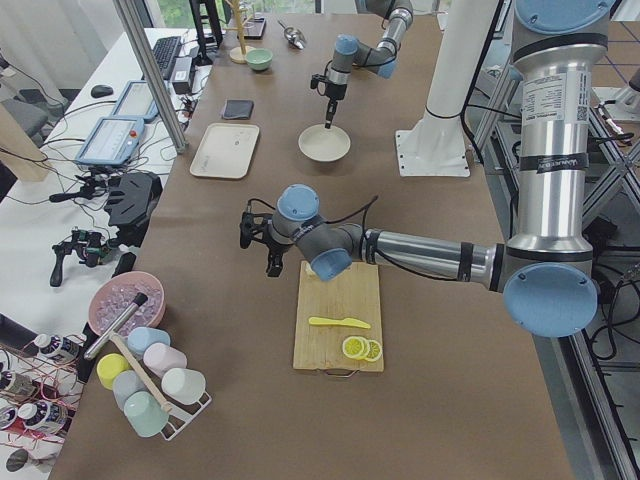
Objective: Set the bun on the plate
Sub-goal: 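Grasp the plate rim and carry it toward the table center, release, then withdraw the right gripper while the left gripper reaches to the white bun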
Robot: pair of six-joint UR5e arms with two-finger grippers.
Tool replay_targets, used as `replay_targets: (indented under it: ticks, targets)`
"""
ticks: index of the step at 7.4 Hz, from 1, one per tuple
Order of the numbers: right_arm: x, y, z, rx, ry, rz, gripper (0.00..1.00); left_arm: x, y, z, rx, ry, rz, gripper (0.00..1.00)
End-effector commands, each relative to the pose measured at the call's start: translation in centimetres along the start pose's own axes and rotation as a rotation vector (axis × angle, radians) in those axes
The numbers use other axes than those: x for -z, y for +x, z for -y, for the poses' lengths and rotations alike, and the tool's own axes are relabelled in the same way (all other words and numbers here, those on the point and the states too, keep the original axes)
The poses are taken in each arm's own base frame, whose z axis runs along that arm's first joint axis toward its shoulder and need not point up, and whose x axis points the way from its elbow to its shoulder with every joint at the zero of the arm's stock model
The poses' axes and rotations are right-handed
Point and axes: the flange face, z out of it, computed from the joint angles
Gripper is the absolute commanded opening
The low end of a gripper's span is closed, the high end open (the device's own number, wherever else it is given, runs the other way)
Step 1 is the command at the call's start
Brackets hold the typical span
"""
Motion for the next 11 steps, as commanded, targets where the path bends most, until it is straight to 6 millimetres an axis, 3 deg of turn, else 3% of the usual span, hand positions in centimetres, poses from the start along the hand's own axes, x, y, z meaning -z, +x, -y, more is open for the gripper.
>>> replay_targets:
  ticks: [1, 2, 3, 5, 6, 7, 8, 11]
  targets:
    - [-0.6, 0.0, 0.3, -0.004, 0.003, -0.010, 0.76, 0.4, 0.3, -0.6, 0.002, -0.002, -0.004, 0.98]
    - [0.1, -0.6, 1.4, -0.009, 0.016, 0.002, 0.99, 0.3, 0.4, -0.7, 0.002, -0.004, -0.005, 0.98]
    - [1.0, -0.9, 2.7, -0.019, 0.025, 0.015, 1.00, -0.5, 2.5, -2.0, 0.014, -0.006, -0.006, 0.98]
    - [3.5, -0.3, 6.6, -0.058, -0.002, 0.016, 1.00, -1.6, 4.9, -7.2, 0.007, -0.003, 0.038, 0.98]
    - [4.7, 0.6, 8.9, -0.072, -0.003, 0.021, 1.00, -2.3, 6.4, -8.8, 0.018, -0.009, 0.050, 0.98]
    - [5.8, 1.3, 10.7, -0.086, -0.011, 0.027, 1.00, -3.7, 6.2, -10.5, -0.007, 0.000, 0.093, 0.97]
    - [6.1, 1.4, 11.2, -0.090, -0.004, 0.029, 1.00, -5.0, 6.0, -12.1, -0.030, 0.001, 0.141, 0.97]
    - [6.6, 1.6, 11.8, -0.095, 0.008, 0.032, 1.00, -6.8, 5.1, -13.3, -0.041, -0.035, 0.175, 0.97]
